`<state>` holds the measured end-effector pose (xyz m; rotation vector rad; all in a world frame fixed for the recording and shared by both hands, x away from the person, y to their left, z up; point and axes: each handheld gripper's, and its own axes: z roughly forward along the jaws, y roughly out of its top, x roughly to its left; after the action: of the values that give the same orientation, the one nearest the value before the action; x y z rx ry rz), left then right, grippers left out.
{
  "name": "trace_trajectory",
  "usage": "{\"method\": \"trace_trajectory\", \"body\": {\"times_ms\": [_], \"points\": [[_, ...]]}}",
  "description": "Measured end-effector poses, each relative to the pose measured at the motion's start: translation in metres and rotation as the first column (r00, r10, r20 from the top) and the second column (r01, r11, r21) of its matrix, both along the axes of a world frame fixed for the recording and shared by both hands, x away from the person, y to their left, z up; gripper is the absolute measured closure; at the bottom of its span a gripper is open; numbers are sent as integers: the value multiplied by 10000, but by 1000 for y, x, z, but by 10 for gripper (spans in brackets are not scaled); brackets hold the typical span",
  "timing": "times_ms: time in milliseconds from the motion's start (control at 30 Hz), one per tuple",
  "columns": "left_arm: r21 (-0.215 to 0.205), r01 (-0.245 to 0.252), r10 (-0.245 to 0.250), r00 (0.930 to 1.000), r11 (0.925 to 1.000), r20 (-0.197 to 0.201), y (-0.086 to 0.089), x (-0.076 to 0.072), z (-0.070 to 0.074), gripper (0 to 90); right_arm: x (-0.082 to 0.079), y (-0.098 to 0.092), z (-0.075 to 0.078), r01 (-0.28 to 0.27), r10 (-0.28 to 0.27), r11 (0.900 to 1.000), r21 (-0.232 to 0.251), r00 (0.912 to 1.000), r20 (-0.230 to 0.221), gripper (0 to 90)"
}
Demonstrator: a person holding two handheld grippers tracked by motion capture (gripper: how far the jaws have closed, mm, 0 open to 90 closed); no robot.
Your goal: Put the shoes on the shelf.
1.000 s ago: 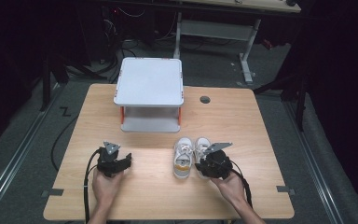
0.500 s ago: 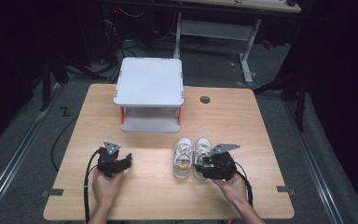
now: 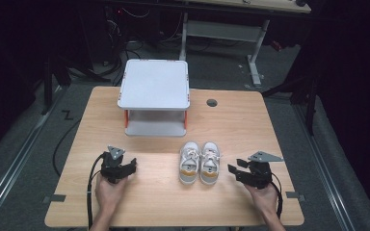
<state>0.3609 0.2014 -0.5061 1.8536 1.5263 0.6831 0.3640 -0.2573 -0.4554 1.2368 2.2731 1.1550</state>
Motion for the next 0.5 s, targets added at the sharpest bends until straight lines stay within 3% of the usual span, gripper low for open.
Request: {"method": "trace_trajectory", "body": {"times_ms": [167,367,500], "points": [[-56,-21,20,10000,10000,-35,-2,-1,0,318,8,-28,-20,1489,-1486,9881,-386,9888,110,468],[107,28,-26,9999,9999,-158,-6,0,0,263,13,-44,-34,2435,-2435,9660,-874,9698,111,448],[193,316,-303,9975,9993,-633,-10,0,6,286,16,-49,-41,2715,-2723,9556,-1148,9622,97,440]]}}
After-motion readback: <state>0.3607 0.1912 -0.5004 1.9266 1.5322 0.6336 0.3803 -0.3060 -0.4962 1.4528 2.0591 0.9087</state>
